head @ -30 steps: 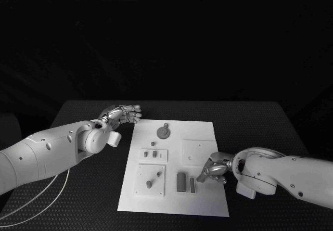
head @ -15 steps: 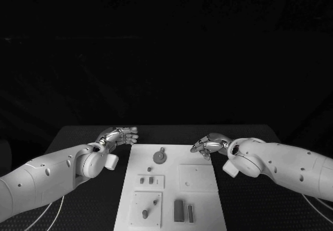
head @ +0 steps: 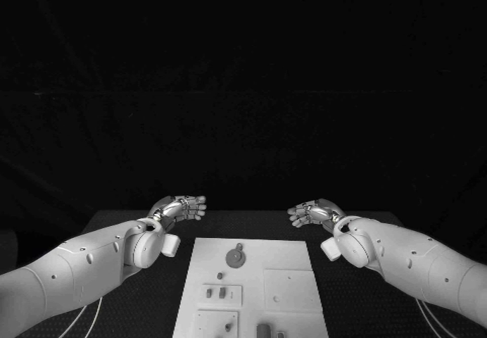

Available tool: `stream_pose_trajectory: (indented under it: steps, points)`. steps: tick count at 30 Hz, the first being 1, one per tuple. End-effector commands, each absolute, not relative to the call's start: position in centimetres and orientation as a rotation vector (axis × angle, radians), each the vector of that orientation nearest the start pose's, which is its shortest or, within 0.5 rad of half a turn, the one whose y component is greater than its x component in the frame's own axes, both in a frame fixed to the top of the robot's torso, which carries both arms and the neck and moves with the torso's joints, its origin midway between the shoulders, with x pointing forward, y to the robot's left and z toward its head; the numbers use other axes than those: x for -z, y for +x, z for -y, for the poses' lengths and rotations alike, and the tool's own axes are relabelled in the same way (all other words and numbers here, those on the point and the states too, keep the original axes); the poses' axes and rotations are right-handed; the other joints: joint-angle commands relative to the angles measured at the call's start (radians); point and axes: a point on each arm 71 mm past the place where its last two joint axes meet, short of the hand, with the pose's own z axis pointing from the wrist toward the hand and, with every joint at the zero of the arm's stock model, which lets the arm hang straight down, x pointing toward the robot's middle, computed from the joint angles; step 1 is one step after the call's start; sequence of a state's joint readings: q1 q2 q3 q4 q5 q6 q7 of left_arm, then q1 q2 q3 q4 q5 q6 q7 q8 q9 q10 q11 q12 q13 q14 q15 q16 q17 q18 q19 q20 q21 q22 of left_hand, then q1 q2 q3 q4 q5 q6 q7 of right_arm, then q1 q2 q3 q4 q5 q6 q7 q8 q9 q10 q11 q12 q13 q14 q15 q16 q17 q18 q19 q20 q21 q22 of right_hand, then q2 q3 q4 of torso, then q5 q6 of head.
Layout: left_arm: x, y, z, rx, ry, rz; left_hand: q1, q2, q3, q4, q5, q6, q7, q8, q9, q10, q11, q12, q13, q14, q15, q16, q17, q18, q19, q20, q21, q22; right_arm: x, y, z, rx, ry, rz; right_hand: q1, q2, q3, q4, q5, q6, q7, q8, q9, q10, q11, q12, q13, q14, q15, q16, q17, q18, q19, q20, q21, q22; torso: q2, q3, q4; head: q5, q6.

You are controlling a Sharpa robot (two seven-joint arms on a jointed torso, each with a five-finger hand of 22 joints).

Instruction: Assemble the parts on the task board

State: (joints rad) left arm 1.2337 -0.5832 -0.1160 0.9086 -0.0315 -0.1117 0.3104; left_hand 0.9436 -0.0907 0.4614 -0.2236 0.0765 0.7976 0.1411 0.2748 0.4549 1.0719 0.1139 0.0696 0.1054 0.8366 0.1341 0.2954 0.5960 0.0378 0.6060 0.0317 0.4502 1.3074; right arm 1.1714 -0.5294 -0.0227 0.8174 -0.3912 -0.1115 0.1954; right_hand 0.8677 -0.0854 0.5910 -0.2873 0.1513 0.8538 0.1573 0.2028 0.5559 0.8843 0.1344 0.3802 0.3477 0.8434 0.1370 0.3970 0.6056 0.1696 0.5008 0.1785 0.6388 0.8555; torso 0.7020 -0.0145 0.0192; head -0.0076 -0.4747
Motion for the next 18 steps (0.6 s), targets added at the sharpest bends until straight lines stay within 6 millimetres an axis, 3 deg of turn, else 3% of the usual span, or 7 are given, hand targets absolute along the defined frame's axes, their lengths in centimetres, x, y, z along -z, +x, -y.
stream_pose_trajectory:
  steps: [1,3,6,11,12,15,18]
  points:
    - [21.6,58.2,-25.5,1.308,-1.116,-1.458,0.004,-0.010,0.003,-0.002,-0.004,-0.026,-0.008,-0.012,-0.004,-0.042,-0.004,-0.007,-0.017,-0.048,0.016,-0.036,-0.017,-0.018,-0.036,0.015,-0.032,-0.006,23.9,58.4,25.5,-1.168,0.949,-1.572,0.005,0.013,-0.027,-0.002,-0.003,-0.014,0.000,-0.001,-0.009,0.018,0.003,-0.042,-0.059,-0.007,0.006,-0.032,-0.035,-0.009,-0.019,0.012,-0.043,-0.028,-0.010,0.0036,-0.0006,0.008,0.001]
    - [21.6,58.3,-25.5,1.309,-1.115,-1.457,0.005,-0.015,0.004,-0.002,-0.004,-0.047,-0.017,-0.018,-0.006,-0.078,-0.010,-0.006,-0.031,-0.084,0.024,-0.062,-0.033,-0.025,-0.066,0.026,-0.059,-0.013,23.8,58.3,25.5,-1.188,0.963,-1.552,0.004,0.013,-0.053,-0.004,0.003,-0.025,-0.006,0.000,-0.018,0.027,0.005,-0.078,-0.107,-0.015,0.008,-0.055,-0.067,-0.008,-0.031,0.021,-0.075,-0.049,-0.012,0.0060,0.0011,0.011,-0.002]
    - [21.7,58.2,-25.5,1.308,-1.113,-1.459,0.005,-0.015,0.003,0.000,-0.005,-0.046,-0.019,-0.015,-0.003,-0.085,-0.013,-0.005,-0.035,-0.092,0.016,-0.068,-0.038,-0.028,-0.068,0.024,-0.066,-0.013,23.8,58.3,25.1,-1.212,0.970,-1.535,-0.001,0.018,-0.078,-0.002,0.008,-0.028,-0.008,0.005,-0.025,0.047,0.006,-0.116,-0.148,-0.017,0.008,-0.068,-0.094,-0.009,-0.046,0.028,-0.100,-0.062,-0.010,0.0100,0.0033,0.011,0.003]
    - [21.7,58.2,-25.3,1.326,-1.106,-1.470,0.003,-0.012,0.002,0.003,-0.005,-0.033,-0.021,-0.006,0.001,-0.085,-0.014,-0.002,-0.035,-0.098,0.011,-0.072,-0.042,-0.033,-0.068,0.020,-0.071,-0.011,23.8,58.2,24.4,-1.243,0.971,-1.534,0.001,0.024,-0.087,-0.002,0.010,-0.029,-0.010,0.009,-0.031,0.065,0.004,-0.144,-0.176,-0.013,0.005,-0.072,-0.110,-0.006,-0.044,0.032,-0.111,-0.067,-0.010,0.0150,0.0068,0.015,0.001]
    - [21.8,58.2,-25.5,1.301,-1.118,-1.476,-0.944,0.091,-0.461,0.224,-0.076,-0.798,-0.141,-0.275,-0.455,-1.072,-0.114,-0.070,-0.105,-0.837,-0.134,-0.295,-0.596,-0.038,-0.606,-0.032,-0.450,-0.401,24.0,58.3,24.8,-1.190,0.976,-1.565,-0.868,0.085,-0.591,0.287,-0.151,-0.854,-0.157,-0.203,-0.556,-0.884,-0.134,-0.380,-0.348,-0.843,-0.137,-0.397,-0.606,-0.170,-0.501,-0.178,-0.639,-0.856,-0.010,0.0105,0.0036,0.012,0.001]
    - [21.9,58.0,-25.4,1.301,-1.121,-1.471,-0.944,0.091,-0.461,0.224,-0.076,-0.798,-0.141,-0.275,-0.455,-1.072,-0.114,-0.070,-0.105,-0.837,-0.134,-0.295,-0.596,-0.038,-0.606,-0.032,-0.450,-0.480,24.0,58.1,24.7,-1.194,0.979,-1.557,-0.868,0.085,-0.591,0.287,-0.151,-0.854,-0.157,-0.203,-0.556,-0.884,-0.134,-0.380,-0.348,-0.843,-0.137,-0.397,-0.606,-0.170,-0.501,-0.178,-0.639,-0.856,-0.016,0.0106,0.0027,0.012,-0.004]
    - [22.1,57.6,-25.1,1.300,-1.127,-1.459,-0.944,0.091,-0.461,0.224,-0.076,-0.798,-0.141,-0.275,-0.455,-1.072,-0.114,-0.070,-0.105,-0.837,-0.134,-0.295,-0.596,-0.038,-0.606,-0.032,-0.450,-0.569,24.0,57.8,24.4,-1.202,0.985,-1.538,-0.868,0.085,-0.591,0.287,-0.151,-0.854,-0.157,-0.203,-0.556,-0.884,-0.134,-0.380,-0.348,-0.843,-0.137,-0.397,-0.606,-0.170,-0.501,-0.178,-0.639,-0.856,-0.031,0.0110,0.0003,0.011,-0.017]
